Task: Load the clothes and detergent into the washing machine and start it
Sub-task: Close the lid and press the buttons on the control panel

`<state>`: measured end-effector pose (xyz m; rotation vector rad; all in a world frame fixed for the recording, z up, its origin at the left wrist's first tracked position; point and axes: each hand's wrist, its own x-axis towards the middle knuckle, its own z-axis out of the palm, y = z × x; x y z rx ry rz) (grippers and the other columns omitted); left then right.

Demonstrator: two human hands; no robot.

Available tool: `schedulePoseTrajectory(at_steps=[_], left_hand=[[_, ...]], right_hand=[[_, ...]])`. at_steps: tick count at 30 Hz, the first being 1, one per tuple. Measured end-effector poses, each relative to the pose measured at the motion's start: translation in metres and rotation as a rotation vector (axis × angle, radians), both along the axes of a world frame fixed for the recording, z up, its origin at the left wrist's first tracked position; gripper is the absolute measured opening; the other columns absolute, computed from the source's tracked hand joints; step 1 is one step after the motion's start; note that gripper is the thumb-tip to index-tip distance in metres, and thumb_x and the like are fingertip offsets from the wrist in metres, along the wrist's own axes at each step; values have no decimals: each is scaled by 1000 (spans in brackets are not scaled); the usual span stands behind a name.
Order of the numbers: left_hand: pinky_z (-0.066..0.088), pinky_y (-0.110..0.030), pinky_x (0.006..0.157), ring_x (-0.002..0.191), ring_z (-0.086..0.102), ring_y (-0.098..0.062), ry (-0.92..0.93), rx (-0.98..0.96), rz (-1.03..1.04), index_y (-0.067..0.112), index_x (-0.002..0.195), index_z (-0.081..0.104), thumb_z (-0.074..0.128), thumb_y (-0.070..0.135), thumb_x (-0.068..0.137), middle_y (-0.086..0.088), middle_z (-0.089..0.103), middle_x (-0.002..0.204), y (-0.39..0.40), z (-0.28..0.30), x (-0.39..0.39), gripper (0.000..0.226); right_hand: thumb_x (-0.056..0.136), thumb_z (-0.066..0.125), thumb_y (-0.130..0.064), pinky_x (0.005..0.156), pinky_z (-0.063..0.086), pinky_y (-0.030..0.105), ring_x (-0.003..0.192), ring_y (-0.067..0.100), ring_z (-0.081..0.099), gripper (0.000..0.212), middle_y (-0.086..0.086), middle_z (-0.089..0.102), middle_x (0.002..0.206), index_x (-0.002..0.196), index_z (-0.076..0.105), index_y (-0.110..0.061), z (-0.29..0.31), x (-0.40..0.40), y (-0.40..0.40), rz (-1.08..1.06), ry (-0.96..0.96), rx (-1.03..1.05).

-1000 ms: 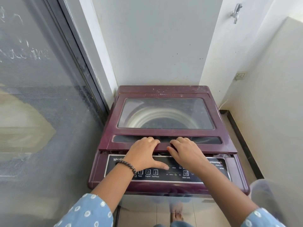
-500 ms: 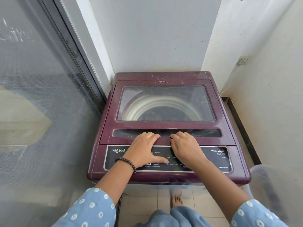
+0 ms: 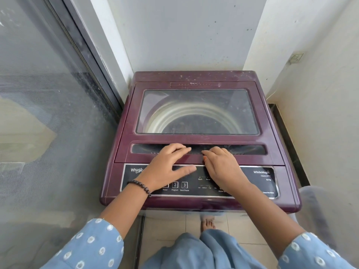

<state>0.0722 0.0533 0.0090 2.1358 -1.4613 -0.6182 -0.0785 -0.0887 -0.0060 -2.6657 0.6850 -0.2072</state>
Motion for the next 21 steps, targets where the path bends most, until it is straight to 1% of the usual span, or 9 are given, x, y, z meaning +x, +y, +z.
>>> schedulePoseTrajectory(at_steps=[4, 6, 8, 11, 14, 15, 17, 19, 21], left_hand=[[30, -8, 106, 127, 43, 12, 156, -215, 172, 28, 127, 62, 43, 51, 97, 19, 57, 131, 15, 7, 8, 43], [44, -15, 101, 110, 60, 8, 270, -279, 275, 24, 108, 73, 49, 35, 98, 15, 71, 111, 22, 11, 10, 28], [52, -28, 94, 93, 70, -3, 371, -315, 350, 17, 88, 77, 58, 28, 94, 8, 76, 90, 27, 13, 10, 22], [56, -40, 89, 86, 72, -16, 502, -400, 413, 11, 78, 72, 72, 43, 82, -2, 76, 84, 27, 11, 8, 32], [57, -32, 85, 91, 72, -20, 637, -475, 418, 15, 81, 73, 47, 70, 85, -5, 76, 89, 22, 9, 4, 60], [57, -30, 86, 93, 72, -22, 697, -476, 407, 15, 84, 74, 36, 76, 86, -7, 76, 92, 21, 9, 4, 72], [54, -31, 90, 98, 71, -25, 805, -441, 408, 12, 88, 76, 19, 75, 90, -10, 76, 95, 18, 6, 5, 85], [52, -31, 92, 99, 70, -27, 864, -387, 406, 7, 89, 75, 5, 61, 95, -14, 76, 95, 14, 3, 5, 89], [52, -30, 89, 96, 71, -29, 893, -340, 393, 2, 86, 74, 1, 52, 95, -17, 75, 92, 11, 1, 4, 89]], right_hand=[[95, 57, -11, 95, 47, 35, 111, 31, 58, 18, 8, 67, 109, 96, 73, -4, 5, 0, -1, -45, -189, 122], [92, 62, -8, 101, 38, 26, 130, 26, 50, 13, 5, 66, 117, 84, 73, -4, 9, 2, 2, -52, -212, 171], [90, 64, -5, 98, 34, 14, 133, 16, 46, 11, 0, 62, 125, 81, 70, -6, 13, 5, 6, -59, -236, 215], [87, 64, 0, 85, 50, 20, 102, 15, 67, 12, 0, 68, 111, 91, 66, -11, 20, 13, 15, -81, -310, 325], [85, 72, -19, 73, 55, 35, 77, 11, 65, 6, -8, 69, 80, 89, 66, -18, 23, 17, 22, -107, -261, 335], [84, 74, -24, 75, 54, 35, 81, 11, 64, 9, -9, 68, 80, 88, 68, -19, 22, 18, 22, -84, -240, 306], [82, 76, -30, 96, 48, 30, 117, 14, 58, 23, -6, 69, 101, 101, 69, -18, 19, 21, 19, 1, -198, 314], [80, 77, -36, 114, 29, 29, 144, 18, 29, 51, -3, 60, 130, 123, 61, -16, 16, 25, 15, 87, -151, 353], [77, 76, -45, 121, 16, 37, 150, 19, 11, 76, -1, 44, 148, 141, 46, -17, 13, 29, 14, 132, -78, 385]])
